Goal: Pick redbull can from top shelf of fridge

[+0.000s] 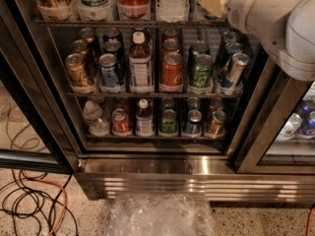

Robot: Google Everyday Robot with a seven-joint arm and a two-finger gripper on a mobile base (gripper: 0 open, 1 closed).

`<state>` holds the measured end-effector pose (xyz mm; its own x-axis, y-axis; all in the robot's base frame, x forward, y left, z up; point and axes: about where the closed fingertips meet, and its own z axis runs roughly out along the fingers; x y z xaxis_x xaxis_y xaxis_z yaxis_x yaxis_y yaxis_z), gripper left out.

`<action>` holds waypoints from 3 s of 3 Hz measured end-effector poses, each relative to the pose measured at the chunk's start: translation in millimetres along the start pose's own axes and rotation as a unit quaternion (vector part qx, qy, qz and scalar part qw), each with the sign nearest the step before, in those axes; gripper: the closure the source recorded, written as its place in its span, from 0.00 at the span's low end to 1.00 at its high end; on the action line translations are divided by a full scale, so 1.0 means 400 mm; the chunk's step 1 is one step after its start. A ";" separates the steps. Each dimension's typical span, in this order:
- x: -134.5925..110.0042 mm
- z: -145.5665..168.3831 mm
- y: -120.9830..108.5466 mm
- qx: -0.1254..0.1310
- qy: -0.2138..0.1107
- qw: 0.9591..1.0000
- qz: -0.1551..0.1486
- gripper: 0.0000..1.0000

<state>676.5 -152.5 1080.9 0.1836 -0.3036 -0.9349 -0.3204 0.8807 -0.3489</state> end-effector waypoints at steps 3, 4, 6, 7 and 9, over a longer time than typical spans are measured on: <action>-0.164 -0.069 -0.003 -0.007 -0.055 0.998 -0.018 1.00; -0.234 -0.077 0.141 -0.069 -0.060 0.996 -0.018 1.00; -0.201 -0.126 0.115 -0.077 -0.027 0.996 -0.037 1.00; -0.167 -0.205 0.120 -0.119 0.021 0.992 -0.045 1.00; -0.142 -0.275 0.159 -0.180 0.050 0.982 -0.014 1.00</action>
Offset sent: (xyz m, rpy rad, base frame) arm -0.0510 0.0180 0.0810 -0.0074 -0.1521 0.0934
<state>543.3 -119.2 1104.6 0.1104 -0.3767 -0.9197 -0.6273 0.6914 -0.3585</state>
